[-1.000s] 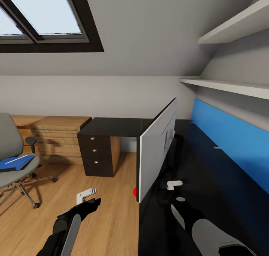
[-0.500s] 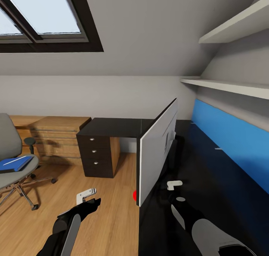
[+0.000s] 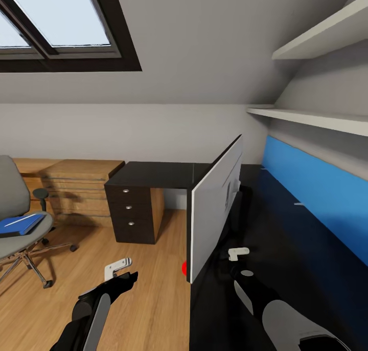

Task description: In the bedroom, organize the workspace by keeping the computer under the desk, ensuring the monitor is on the desk, placing the keyboard on the desk next to the monitor, placing the mouse on the desk next to the keyboard, moving the folder from the swivel chair onto the desk next to the mouse, stacking the notebook on top of the folder with the pen on top of the notebook, and positioning the swivel chair next to the desk.

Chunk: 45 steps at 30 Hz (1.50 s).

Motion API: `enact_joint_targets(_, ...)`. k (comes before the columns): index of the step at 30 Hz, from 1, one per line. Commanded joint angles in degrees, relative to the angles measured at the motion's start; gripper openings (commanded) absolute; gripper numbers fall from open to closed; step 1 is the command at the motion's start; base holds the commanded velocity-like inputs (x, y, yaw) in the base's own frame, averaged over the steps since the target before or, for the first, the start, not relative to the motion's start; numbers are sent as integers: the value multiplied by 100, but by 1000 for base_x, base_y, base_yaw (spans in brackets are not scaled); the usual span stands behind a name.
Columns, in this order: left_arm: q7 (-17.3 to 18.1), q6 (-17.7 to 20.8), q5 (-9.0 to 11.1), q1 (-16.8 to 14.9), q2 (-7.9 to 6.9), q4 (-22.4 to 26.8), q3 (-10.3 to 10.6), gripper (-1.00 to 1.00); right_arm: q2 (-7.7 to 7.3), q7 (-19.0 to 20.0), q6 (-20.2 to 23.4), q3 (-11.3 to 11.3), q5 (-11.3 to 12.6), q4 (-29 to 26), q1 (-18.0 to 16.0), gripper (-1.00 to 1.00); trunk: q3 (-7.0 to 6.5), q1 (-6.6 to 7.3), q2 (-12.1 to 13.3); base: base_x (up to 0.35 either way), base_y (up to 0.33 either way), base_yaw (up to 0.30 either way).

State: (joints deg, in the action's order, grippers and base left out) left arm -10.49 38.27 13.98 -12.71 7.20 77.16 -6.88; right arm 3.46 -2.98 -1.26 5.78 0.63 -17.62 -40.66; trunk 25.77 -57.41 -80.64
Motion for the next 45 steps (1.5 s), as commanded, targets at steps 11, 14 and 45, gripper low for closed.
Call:
enact_joint_targets(11, -41, 24, 61, -4, 0, 3, -6, 100, -3, -28, -21, 56, -7, -12, -3, -100, 7, 0, -3, 0, 0, 0)
enact_joint_targets(14, -41, 24, 66, -4, 0, 5, -6, 100, -3, -28, -21, 49, -3, -9, -3, -100, 7, 0, -3, 0, 0, 0)
enact_joint_targets(45, -32, 24, 69, -4, 0, 1, -25, 100, -3, -28, -23, 54, -2, -10, -3, -100, 7, 0, -3, -238, 0, 0)
